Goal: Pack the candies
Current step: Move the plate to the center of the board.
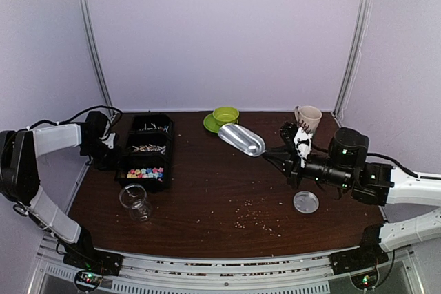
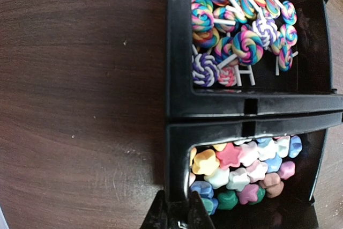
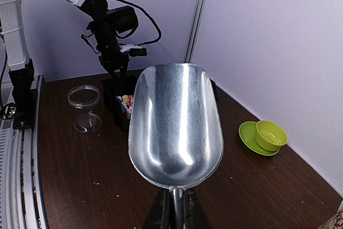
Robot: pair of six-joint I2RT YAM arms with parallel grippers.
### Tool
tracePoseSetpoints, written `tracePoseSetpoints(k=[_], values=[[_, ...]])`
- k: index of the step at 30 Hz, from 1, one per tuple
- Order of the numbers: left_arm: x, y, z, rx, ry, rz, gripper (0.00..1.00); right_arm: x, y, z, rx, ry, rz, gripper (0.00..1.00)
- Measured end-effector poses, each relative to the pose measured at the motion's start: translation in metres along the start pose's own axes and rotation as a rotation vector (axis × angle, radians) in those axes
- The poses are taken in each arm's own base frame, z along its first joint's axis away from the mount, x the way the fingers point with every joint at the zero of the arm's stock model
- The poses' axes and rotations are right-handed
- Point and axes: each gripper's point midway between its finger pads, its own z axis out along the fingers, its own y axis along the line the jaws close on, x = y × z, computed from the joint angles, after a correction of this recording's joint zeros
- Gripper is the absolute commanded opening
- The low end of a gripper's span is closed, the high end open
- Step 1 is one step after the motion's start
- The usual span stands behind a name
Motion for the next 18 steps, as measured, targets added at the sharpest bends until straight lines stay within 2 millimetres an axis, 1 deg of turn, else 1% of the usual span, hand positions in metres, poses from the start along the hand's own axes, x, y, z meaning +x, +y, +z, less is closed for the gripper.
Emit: tracePoseSetpoints(k=[4, 6, 11, 15, 18], values=[[0.000, -0.002, 0.000, 0.003, 0.003, 0.008, 0.00, 0.015, 0.004, -0.002, -0.007, 0.025, 0.016, 0.00], [0.001, -0.003, 0.001, 0.003, 0.003, 0.013, 0.00, 0.019, 0.004, -0.003, -0.007, 0.033, 0.021, 0.00], [-0.001, -0.011, 0.003, 0.003, 0.007, 0.042, 0.00, 0.019, 0.002, -0.003, 0.007, 0.033, 0.021, 0.00], [-0.003, -0.028, 0.007, -0.002, 0.013, 0.104, 0.00, 0.018, 0.001, -0.003, 0.012, 0.028, 0.021, 0.00], [0.000, -0.046, 0.010, 0.011, 0.021, 0.165, 0.00, 0.020, 0.001, -0.003, 0.016, 0.029, 0.021, 0.00]])
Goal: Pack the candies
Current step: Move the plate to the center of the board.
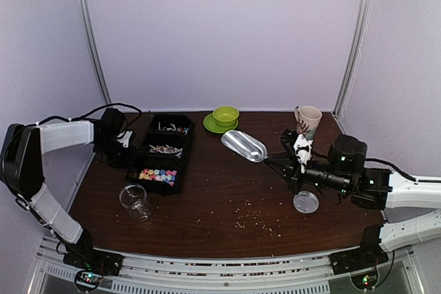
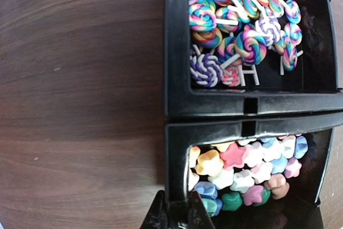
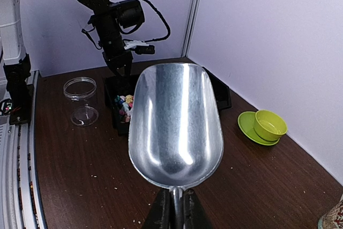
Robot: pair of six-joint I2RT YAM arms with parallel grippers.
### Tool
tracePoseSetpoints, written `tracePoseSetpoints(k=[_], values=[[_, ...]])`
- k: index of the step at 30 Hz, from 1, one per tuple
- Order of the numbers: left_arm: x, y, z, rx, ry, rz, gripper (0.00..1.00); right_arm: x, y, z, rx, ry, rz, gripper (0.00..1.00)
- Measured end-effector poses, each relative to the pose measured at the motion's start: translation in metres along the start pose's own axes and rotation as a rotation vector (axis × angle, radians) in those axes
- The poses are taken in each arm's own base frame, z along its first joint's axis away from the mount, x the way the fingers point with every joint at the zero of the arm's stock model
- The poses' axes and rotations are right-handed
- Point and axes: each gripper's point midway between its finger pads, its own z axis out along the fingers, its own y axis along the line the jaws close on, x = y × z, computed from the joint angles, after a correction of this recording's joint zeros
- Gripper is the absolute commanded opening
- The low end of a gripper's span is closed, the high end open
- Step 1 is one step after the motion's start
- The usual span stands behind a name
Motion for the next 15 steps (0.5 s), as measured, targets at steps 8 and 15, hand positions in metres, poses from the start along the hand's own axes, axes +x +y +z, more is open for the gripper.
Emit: tracePoseSetpoints(k=[8, 15], values=[[0.009, -0.027, 0.002, 0.028, 0.019, 0.104, 0.00, 0.003, -0.004, 0.001, 0.025, 0.009, -0.001, 0.00], [0.013, -0.039, 0.003, 0.028, 0.024, 0.147, 0.00, 0.005, -0.007, 0.001, 0.042, 0.015, -0.001, 0.00]])
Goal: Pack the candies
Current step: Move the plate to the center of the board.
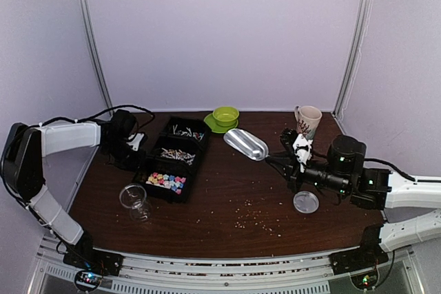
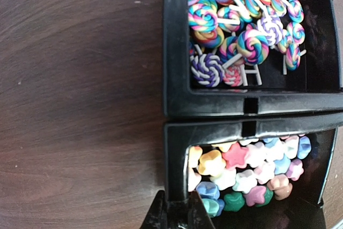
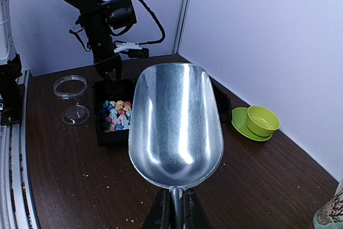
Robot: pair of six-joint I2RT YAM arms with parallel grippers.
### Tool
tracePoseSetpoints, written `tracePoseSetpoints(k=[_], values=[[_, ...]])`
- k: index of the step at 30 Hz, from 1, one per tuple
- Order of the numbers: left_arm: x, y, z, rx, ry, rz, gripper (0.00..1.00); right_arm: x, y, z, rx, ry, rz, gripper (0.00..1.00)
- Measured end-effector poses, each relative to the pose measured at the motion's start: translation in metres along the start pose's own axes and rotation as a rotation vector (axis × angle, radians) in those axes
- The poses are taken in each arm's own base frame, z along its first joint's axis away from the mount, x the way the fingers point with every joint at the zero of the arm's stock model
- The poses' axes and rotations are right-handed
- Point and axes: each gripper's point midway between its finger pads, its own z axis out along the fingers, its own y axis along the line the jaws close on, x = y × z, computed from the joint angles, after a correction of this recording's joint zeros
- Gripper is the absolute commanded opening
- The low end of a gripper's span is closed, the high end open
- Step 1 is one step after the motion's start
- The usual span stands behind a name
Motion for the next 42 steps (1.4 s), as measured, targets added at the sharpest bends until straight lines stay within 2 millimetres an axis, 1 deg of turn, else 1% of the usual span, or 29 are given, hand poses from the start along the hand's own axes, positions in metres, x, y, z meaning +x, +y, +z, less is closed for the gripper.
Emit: tracePoseSetpoints(k=[4, 9, 11, 14, 19, 21, 24, 29, 30, 33, 35, 38, 40, 42], values=[[0.002, -0.012, 0.001, 0.017, 0.006, 0.039, 0.00, 0.004, -0.004, 0.002, 0.025, 0.023, 0.000, 0.00], [0.005, -0.026, 0.001, 0.039, 0.022, 0.081, 0.00, 0.010, -0.011, 0.012, 0.066, 0.100, 0.003, 0.00], [0.002, -0.033, 0.002, 0.046, 0.028, 0.100, 0.00, 0.008, -0.012, 0.015, 0.075, 0.128, 0.004, 0.00], [-0.004, -0.044, 0.005, 0.058, 0.028, 0.128, 0.00, 0.003, -0.008, 0.019, 0.071, 0.165, 0.007, 0.00], [-0.014, -0.068, 0.010, 0.084, 0.029, 0.178, 0.00, -0.001, -0.002, 0.021, 0.077, 0.236, 0.007, 0.00], [-0.017, -0.078, 0.014, 0.094, 0.033, 0.199, 0.00, 0.001, -0.002, 0.019, 0.082, 0.258, 0.006, 0.00], [-0.019, -0.095, 0.020, 0.109, 0.046, 0.225, 0.00, 0.009, -0.003, 0.016, 0.095, 0.293, 0.009, 0.00], [-0.025, -0.132, 0.028, 0.167, 0.057, 0.275, 0.00, 0.014, -0.007, 0.010, 0.120, 0.319, 0.010, 0.00], [-0.026, -0.139, 0.030, 0.178, 0.058, 0.282, 0.01, 0.013, -0.008, 0.009, 0.127, 0.318, 0.011, 0.00], [-0.027, -0.152, 0.031, 0.202, 0.059, 0.294, 0.13, 0.009, -0.014, 0.005, 0.157, 0.307, 0.016, 0.00], [-0.025, -0.156, 0.031, 0.209, 0.063, 0.297, 0.25, 0.006, -0.018, 0.002, 0.176, 0.302, 0.017, 0.00], [-0.028, -0.157, 0.029, 0.212, 0.059, 0.298, 0.36, 0.004, -0.023, -0.003, 0.204, 0.298, 0.015, 0.00], [-0.032, -0.159, 0.026, 0.212, 0.047, 0.296, 0.39, 0.004, -0.026, -0.005, 0.218, 0.298, 0.013, 0.00], [-0.037, -0.160, 0.024, 0.209, 0.037, 0.296, 0.40, 0.004, -0.028, -0.007, 0.231, 0.300, 0.011, 0.00]])
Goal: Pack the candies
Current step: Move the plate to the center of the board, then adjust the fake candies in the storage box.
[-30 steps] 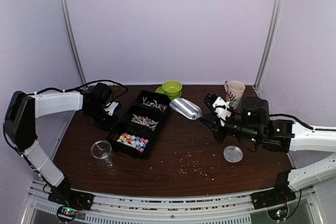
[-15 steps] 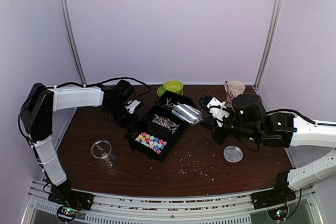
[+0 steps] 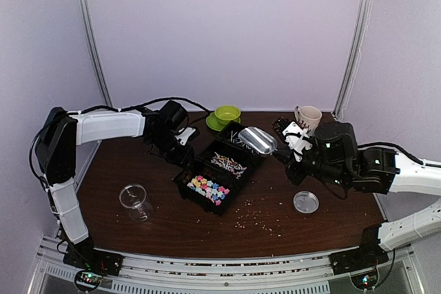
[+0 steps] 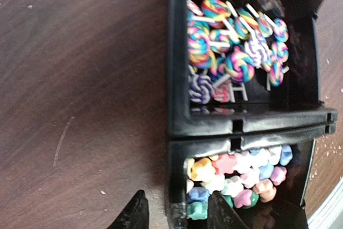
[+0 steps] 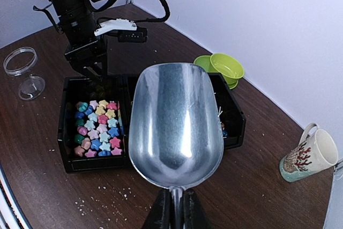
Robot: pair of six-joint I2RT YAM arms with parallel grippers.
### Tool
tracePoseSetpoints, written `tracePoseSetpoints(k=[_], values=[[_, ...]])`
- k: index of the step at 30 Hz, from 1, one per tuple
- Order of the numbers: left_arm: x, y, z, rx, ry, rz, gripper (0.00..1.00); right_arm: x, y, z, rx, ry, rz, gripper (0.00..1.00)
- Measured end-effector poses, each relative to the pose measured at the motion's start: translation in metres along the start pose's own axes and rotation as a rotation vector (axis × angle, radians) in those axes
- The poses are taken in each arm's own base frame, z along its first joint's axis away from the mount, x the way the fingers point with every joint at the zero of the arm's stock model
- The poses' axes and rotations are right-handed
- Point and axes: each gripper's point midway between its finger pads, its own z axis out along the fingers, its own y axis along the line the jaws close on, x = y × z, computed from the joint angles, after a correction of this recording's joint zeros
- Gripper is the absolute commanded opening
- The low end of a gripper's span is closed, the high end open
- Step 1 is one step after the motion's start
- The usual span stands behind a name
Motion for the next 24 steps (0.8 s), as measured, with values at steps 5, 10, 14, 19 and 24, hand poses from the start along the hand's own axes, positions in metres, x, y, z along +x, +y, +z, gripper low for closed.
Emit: tracePoseSetpoints(k=[5, 10, 14, 19, 24], values=[[-0.006, 0.004, 0.004, -0.047, 0.012, 0.017, 0.40, 0.001, -0.004, -0.001, 0.020, 0.003, -0.001, 0.00], [0.003, 0.011, 0.016, -0.102, 0.065, 0.037, 0.39, 0.002, -0.006, -0.002, 0.031, 0.008, -0.003, 0.00], [0.009, 0.016, 0.020, -0.137, 0.093, 0.050, 0.36, 0.002, -0.008, -0.004, 0.040, 0.010, -0.004, 0.00], [0.009, 0.018, 0.024, -0.165, 0.108, 0.062, 0.33, 0.002, -0.010, -0.004, 0.047, 0.007, -0.002, 0.00], [0.010, 0.020, 0.032, -0.213, 0.126, 0.086, 0.29, 0.002, -0.010, -0.004, 0.049, 0.007, -0.002, 0.00]])
